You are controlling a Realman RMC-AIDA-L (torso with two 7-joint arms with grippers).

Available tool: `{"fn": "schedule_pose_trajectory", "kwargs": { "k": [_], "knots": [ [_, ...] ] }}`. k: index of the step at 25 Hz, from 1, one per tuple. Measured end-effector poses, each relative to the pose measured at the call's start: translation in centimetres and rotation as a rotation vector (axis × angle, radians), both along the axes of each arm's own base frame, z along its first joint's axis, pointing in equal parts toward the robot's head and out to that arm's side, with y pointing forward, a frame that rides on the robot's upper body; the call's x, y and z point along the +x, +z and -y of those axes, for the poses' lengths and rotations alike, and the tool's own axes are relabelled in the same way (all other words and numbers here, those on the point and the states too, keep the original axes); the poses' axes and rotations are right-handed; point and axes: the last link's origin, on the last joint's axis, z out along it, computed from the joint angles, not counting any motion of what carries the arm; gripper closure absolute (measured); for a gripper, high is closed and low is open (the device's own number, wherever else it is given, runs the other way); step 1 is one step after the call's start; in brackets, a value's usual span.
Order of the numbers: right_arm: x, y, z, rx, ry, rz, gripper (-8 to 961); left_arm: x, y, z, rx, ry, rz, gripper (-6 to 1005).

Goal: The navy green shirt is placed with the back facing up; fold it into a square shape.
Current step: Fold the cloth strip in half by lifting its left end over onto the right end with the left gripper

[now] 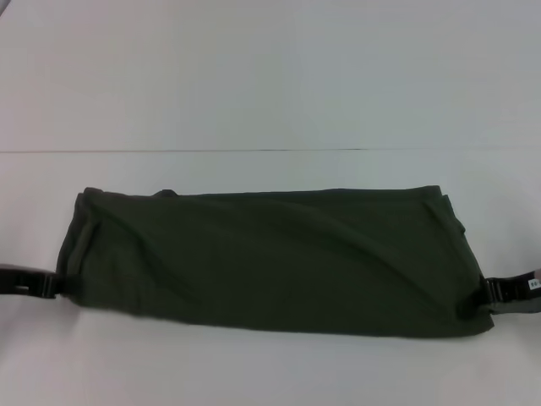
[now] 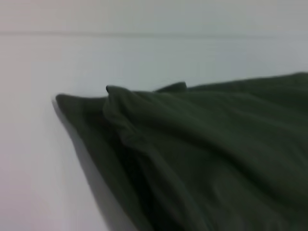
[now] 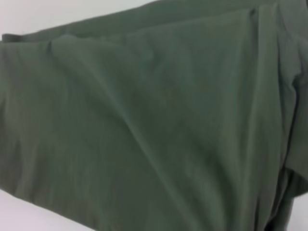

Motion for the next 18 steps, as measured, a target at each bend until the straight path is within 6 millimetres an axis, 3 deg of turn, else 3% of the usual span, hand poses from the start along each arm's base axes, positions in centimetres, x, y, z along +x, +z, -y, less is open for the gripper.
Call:
{"fn": "schedule_pose_trajectory", "kwargs": {
  "k": [6, 12, 18],
  "knots": [
    [0.8, 0.5, 1.1, -0.078, 0.017, 0.046, 932, 0.4, 0.6, 1.0, -0.113, 0.010, -0.014, 936],
    [2.0, 1.4, 2.5, -0.144, 0.013, 0.109, 932, 0.8, 1.5, 3.3, -0.268, 0.005, -0.003, 933],
    [1.9, 1.8, 3.6, -0.227, 0.052, 0.117, 931, 1.8, 1.4, 5.2, -0.429, -0.007, 0.026, 929]
  ]
}}
